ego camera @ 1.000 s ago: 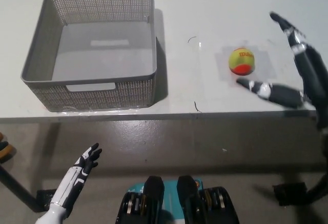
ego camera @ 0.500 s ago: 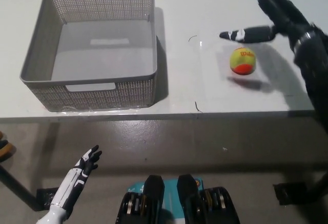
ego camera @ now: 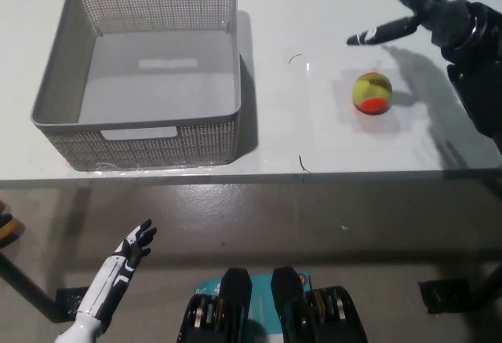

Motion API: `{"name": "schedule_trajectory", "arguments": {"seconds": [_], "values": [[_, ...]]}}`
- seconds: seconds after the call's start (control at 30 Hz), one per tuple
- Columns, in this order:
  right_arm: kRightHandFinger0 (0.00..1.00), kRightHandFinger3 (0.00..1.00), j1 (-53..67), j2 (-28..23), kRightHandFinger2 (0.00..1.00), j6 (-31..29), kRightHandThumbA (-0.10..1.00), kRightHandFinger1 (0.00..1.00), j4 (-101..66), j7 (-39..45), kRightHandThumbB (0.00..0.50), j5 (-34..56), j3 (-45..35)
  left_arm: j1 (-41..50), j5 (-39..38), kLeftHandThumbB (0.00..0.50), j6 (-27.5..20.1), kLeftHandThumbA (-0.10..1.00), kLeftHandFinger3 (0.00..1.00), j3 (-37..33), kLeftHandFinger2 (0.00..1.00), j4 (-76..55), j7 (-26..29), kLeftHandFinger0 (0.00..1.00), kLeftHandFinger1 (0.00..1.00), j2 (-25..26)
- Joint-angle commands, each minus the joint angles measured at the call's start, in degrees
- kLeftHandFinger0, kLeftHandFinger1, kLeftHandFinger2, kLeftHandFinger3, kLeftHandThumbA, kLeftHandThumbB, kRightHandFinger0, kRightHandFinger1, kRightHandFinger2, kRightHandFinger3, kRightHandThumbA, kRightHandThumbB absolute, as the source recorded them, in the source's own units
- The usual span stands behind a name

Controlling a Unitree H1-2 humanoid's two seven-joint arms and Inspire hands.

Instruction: Use the right hand to pick up a tennis ball and put it into a container on the left side

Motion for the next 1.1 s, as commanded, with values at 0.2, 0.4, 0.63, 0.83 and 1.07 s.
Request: {"name": "schedule_trajectory", "arguments": {"seconds": [0.2, 0.4, 0.63, 0.83, 1.07], "values": [[1.0, 1.0, -5.3, 1.0, 1.0, -7.9, 1.0, 1.0, 10.5, -0.1, 0.495, 2.1, 0.6, -0.8, -0.2, 0.305, -3.0, 1.0, 1.0, 0.3, 1.0, 0.0, -1.2, 1.0, 1.0, 1.1], [1.0, 1.0, -5.1, 1.7, 1.0, -8.5, 1.0, 1.0, 13.2, -0.6, 0.479, 2.0, 0.7, -0.6, 0.2, 0.303, -2.5, 1.0, 1.0, 0.3, 1.0, -0.6, -1.1, 1.0, 1.0, 1.0], [1.0, 1.0, -4.4, 2.2, 1.0, -10.0, 1.0, 1.0, 14.6, -1.0, 0.474, 1.9, 1.3, -0.5, 0.3, 0.304, -2.4, 1.0, 1.0, 0.2, 1.0, -0.5, -1.3, 1.0, 1.0, 1.1], [1.0, 1.0, -3.6, 2.6, 1.0, -10.5, 1.0, 1.0, 15.4, -1.7, 0.473, 2.0, 1.9, -0.1, 0.6, 0.305, -2.4, 1.0, 1.0, 0.2, 1.0, -0.3, -1.2, 1.0, 1.0, 1.0], [1.0, 1.0, -3.6, 2.8, 1.0, -10.8, 1.0, 1.0, 16.6, -1.1, 0.442, 2.4, 2.4, -0.2, 0.4, 0.313, -2.4, 1.0, 1.0, 0.3, 1.0, -0.2, -1.1, 1.0, 1.0, 1.0]]}}
